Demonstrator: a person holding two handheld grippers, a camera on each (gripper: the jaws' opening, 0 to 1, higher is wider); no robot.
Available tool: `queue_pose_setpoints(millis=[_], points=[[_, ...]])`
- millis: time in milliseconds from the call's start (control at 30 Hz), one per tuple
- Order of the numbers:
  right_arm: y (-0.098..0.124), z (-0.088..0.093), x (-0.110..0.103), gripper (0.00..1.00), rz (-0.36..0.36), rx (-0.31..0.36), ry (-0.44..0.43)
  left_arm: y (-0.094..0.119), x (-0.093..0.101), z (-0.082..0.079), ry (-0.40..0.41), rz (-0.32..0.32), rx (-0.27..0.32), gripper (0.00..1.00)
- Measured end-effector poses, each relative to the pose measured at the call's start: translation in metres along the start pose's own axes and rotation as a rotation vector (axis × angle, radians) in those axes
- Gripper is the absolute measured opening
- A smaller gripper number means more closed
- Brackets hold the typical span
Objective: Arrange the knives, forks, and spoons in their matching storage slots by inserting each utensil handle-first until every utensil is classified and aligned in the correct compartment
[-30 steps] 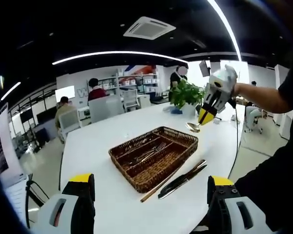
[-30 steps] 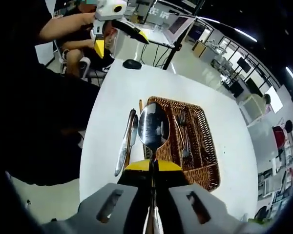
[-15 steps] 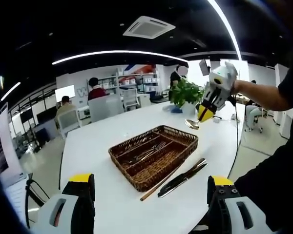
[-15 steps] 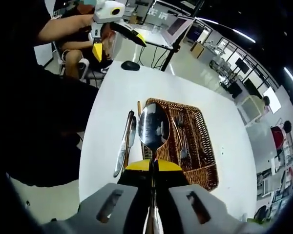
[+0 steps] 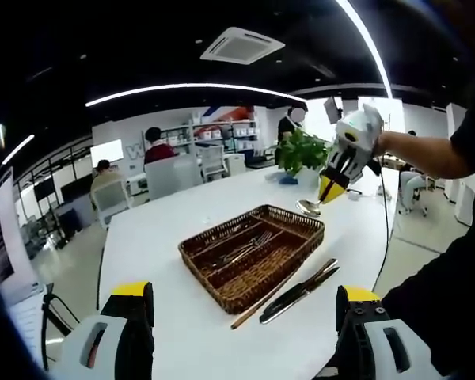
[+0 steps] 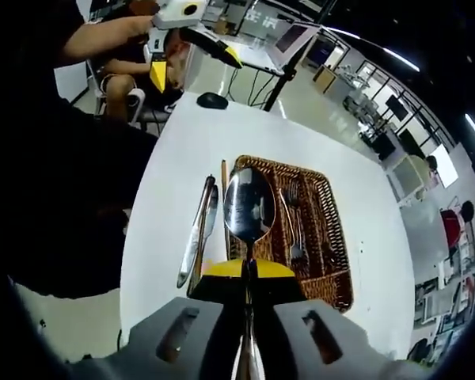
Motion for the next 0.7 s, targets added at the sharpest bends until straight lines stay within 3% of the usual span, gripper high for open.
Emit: queue_pose_setpoints(millis=[700], points=[[-0.031,-0.008,0.041,0.0,-0.015,-0.013,0.021,-0.021,-0.015,0.013,0.029,0.034,-0.014,1.0]])
Point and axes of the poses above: the point that each gripper's makers call its tool centre point, and the gripper's own axes: y roughly backward along the fingers, x roughly to its right, z roughly out of its underside, the point moved 6 cm from there along y, roughly backward along the fingers, and after that the axes turned 7 degrees about -y, right-handed, at the moved point
